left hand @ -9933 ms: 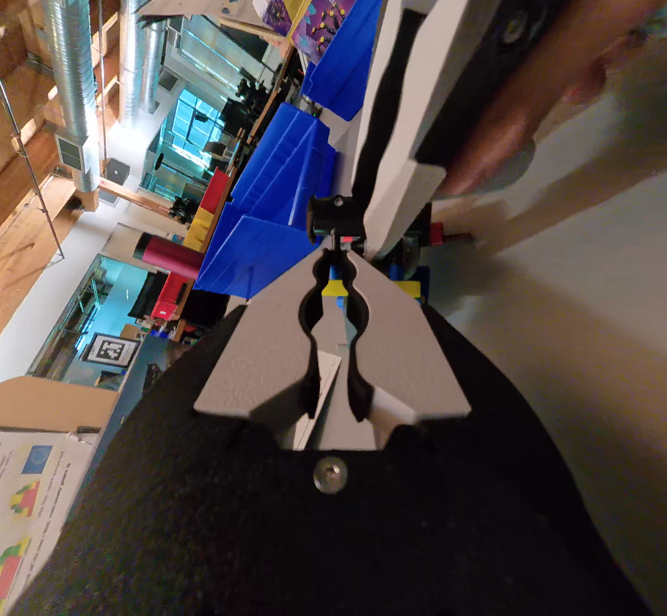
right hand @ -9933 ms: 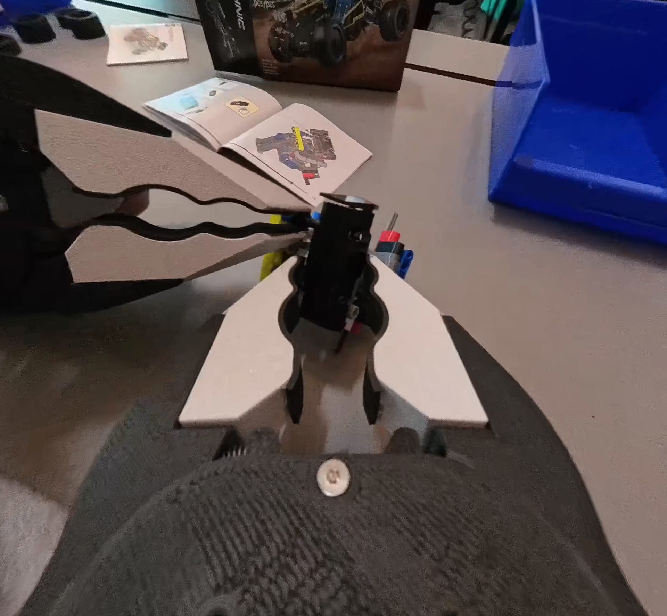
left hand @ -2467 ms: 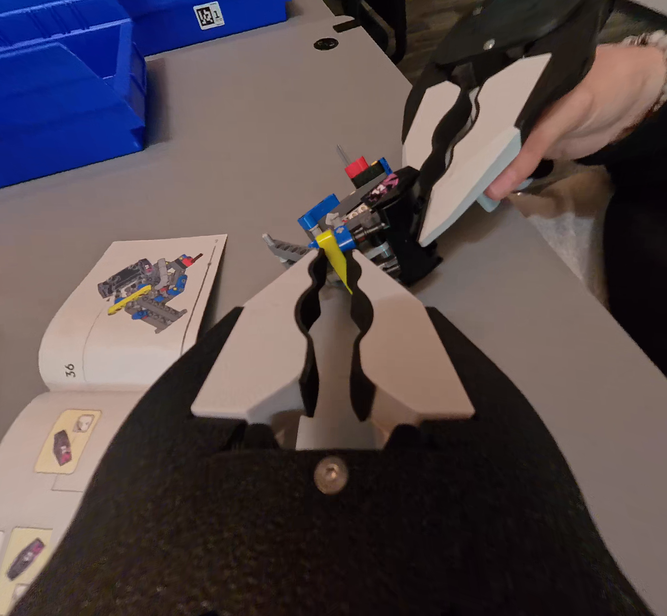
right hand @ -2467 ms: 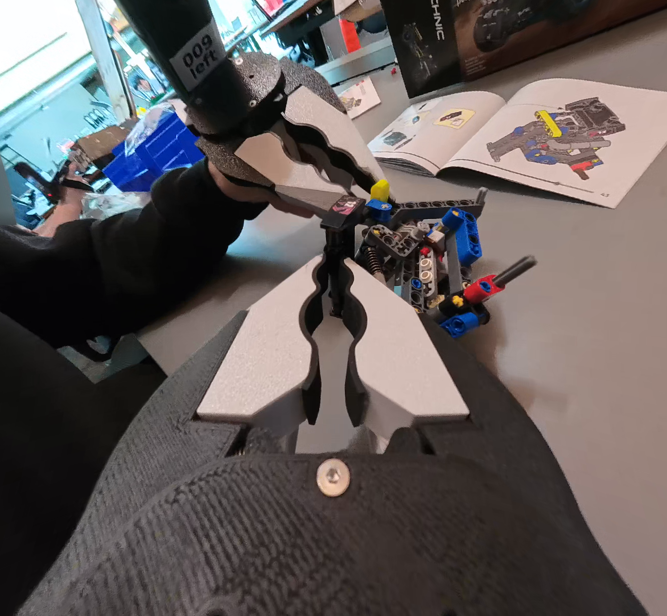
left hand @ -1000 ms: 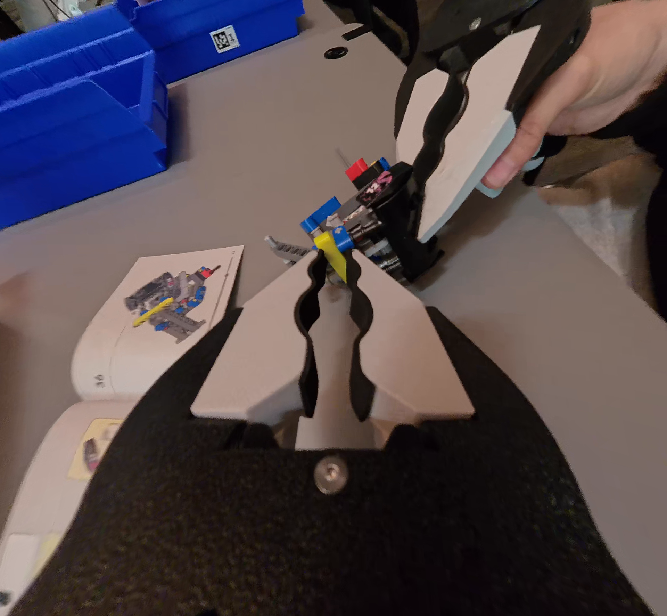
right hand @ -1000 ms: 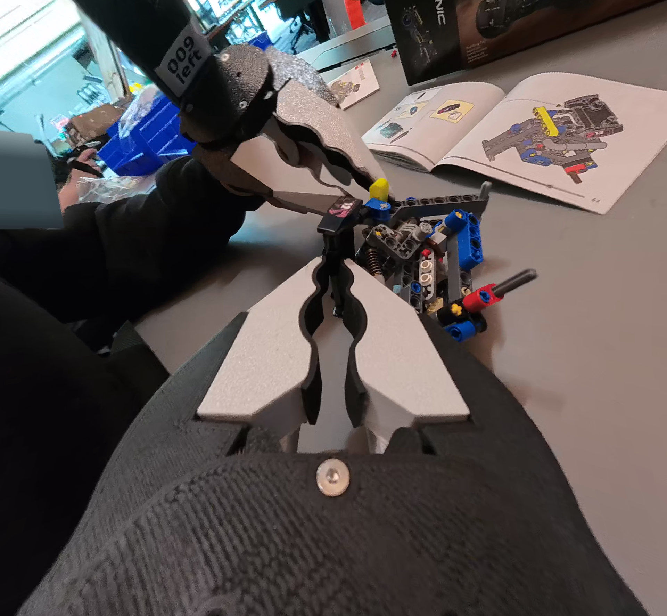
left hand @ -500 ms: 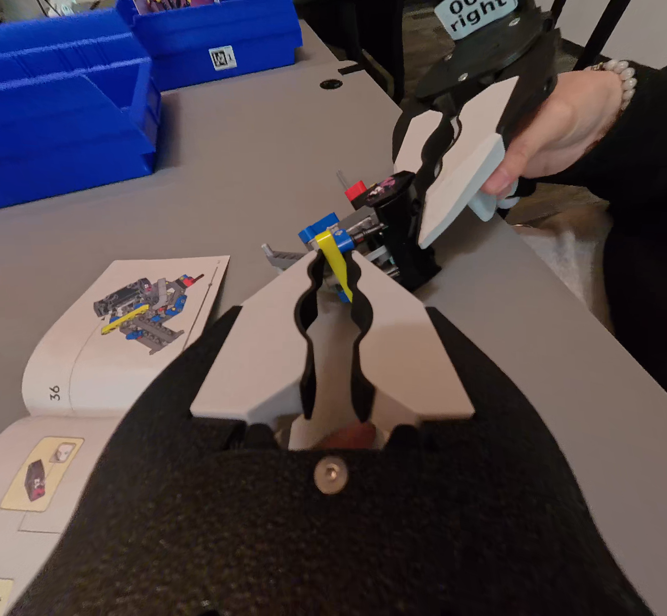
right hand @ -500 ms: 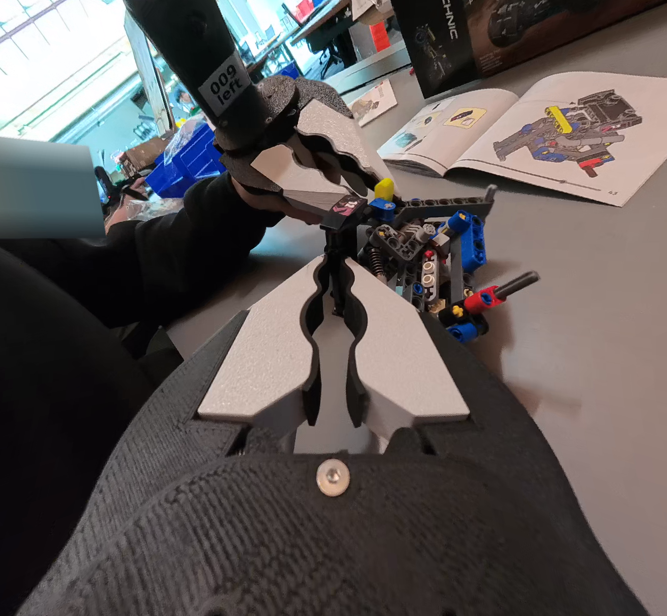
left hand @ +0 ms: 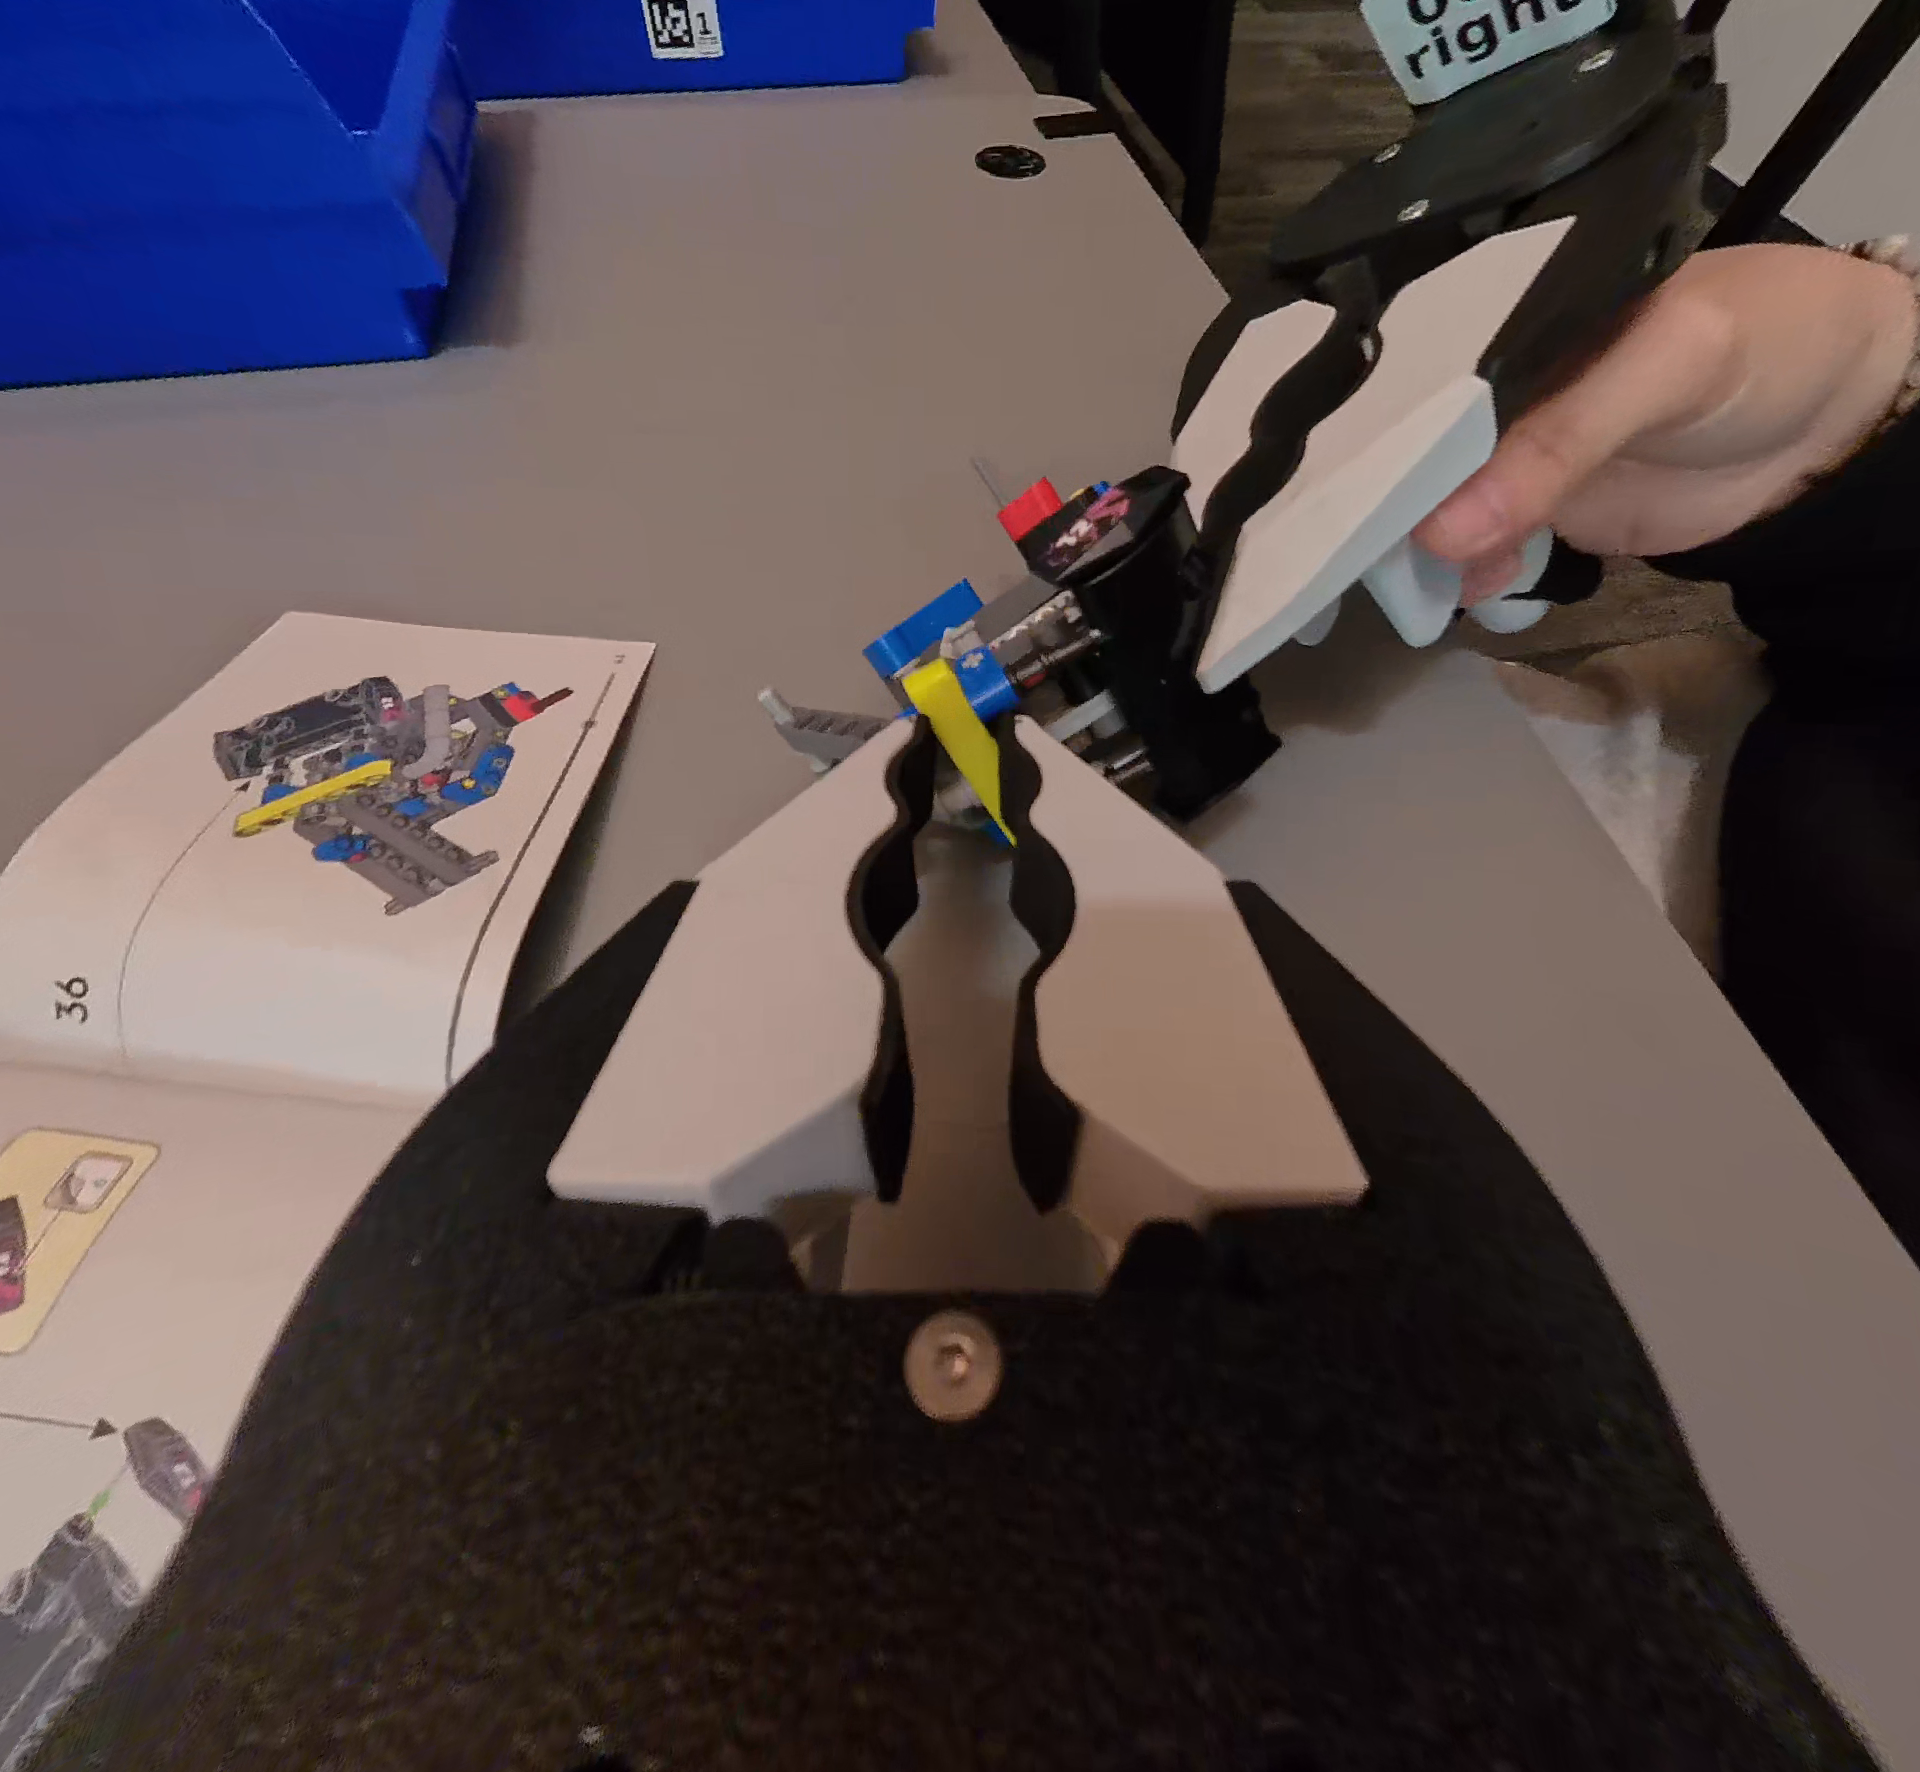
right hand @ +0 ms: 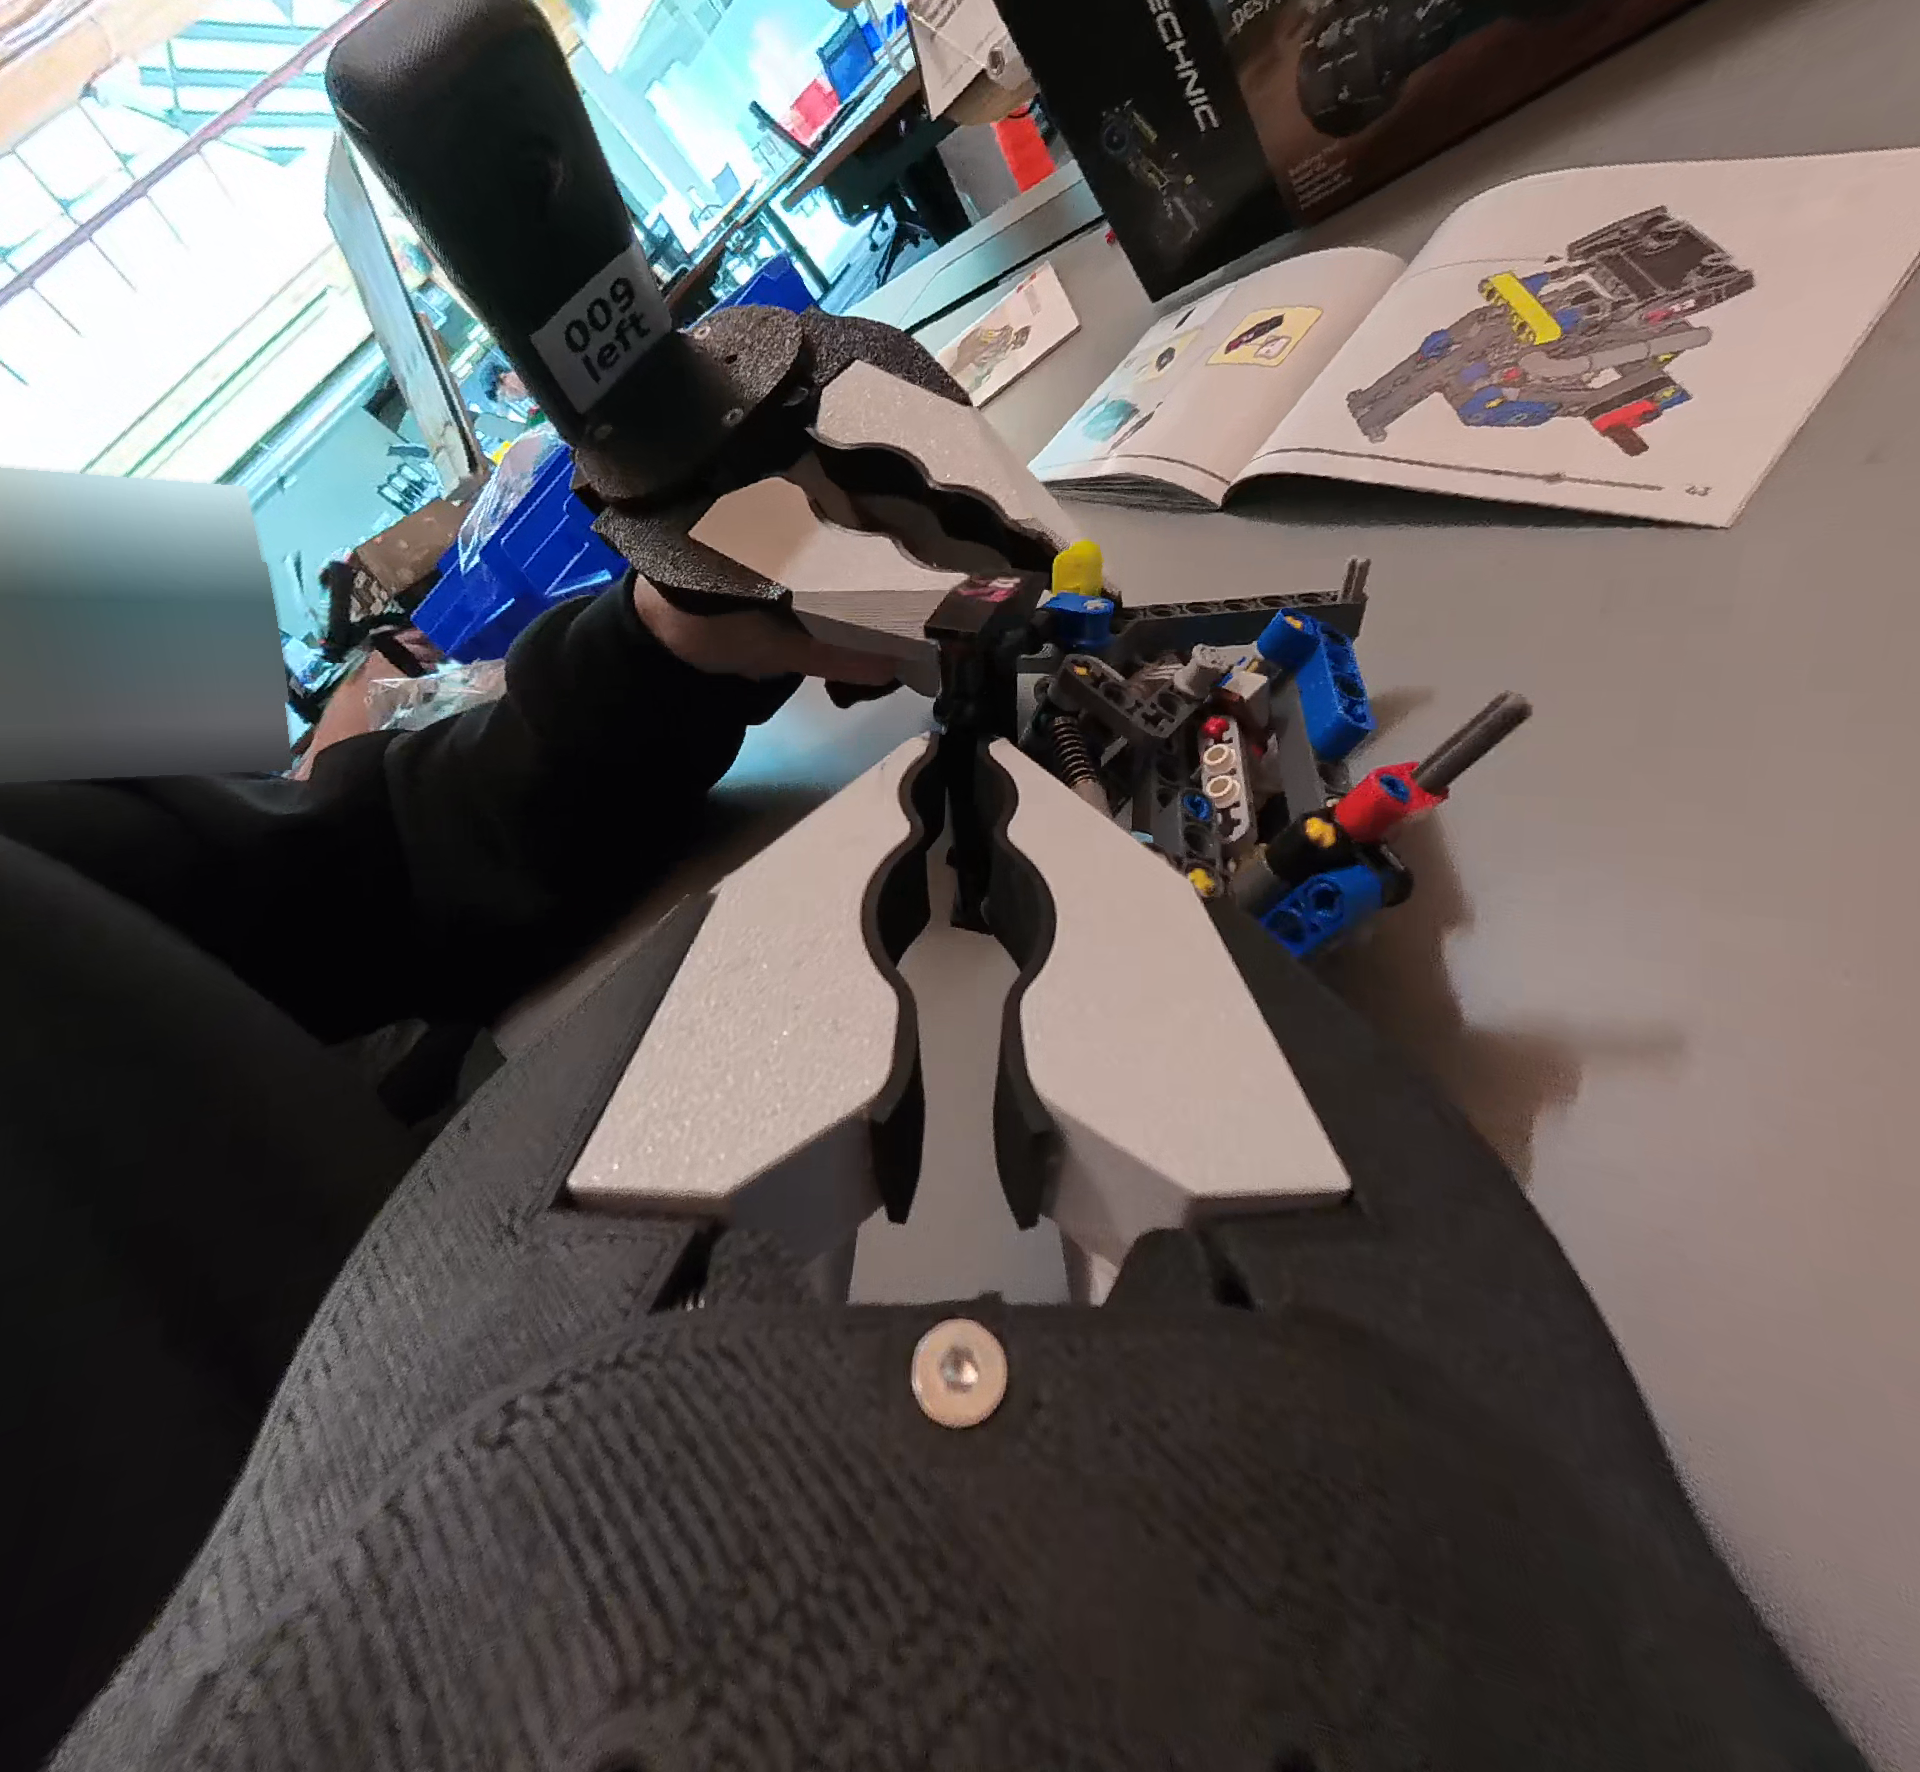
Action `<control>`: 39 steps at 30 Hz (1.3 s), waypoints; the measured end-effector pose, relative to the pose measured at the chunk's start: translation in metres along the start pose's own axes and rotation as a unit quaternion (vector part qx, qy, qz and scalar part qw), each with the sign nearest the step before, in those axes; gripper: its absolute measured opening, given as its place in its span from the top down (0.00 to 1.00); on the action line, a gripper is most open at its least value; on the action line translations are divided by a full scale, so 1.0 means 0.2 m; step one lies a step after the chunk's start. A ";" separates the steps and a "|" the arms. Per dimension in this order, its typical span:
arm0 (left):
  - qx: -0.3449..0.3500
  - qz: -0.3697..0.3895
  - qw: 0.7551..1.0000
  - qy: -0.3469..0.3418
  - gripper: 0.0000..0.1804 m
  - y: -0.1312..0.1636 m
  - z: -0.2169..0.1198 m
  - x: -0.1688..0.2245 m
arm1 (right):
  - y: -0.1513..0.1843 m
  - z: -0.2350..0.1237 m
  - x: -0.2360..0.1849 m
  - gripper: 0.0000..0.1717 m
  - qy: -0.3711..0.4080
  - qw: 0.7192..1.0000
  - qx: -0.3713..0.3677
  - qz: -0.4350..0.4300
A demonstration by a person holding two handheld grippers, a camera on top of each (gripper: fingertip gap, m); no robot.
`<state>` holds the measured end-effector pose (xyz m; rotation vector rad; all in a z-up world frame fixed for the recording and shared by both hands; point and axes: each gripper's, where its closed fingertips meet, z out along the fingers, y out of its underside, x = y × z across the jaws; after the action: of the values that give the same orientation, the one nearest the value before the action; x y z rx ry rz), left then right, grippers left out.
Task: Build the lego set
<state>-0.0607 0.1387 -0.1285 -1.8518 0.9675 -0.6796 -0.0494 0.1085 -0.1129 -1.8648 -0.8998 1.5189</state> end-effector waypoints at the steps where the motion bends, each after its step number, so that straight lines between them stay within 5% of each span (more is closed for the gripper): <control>1: 0.000 0.002 1.000 0.003 0.95 0.00 0.00 0.00 | 0.00 0.00 0.00 0.99 0.001 1.000 -0.001 -0.001; 18: -0.002 -0.026 1.000 0.003 0.95 0.01 -0.01 -0.01 | 0.00 0.02 0.00 0.99 -0.008 1.000 0.004 -0.020; 39: -0.005 0.037 0.999 -0.015 0.96 0.01 -0.02 -0.02 | 0.00 0.03 0.01 0.99 0.023 0.999 -0.007 -0.029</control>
<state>-0.0662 0.1396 -0.1300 -1.8213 1.0166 -0.6004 -0.0546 0.1092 -0.1156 -1.8599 -0.9367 1.4325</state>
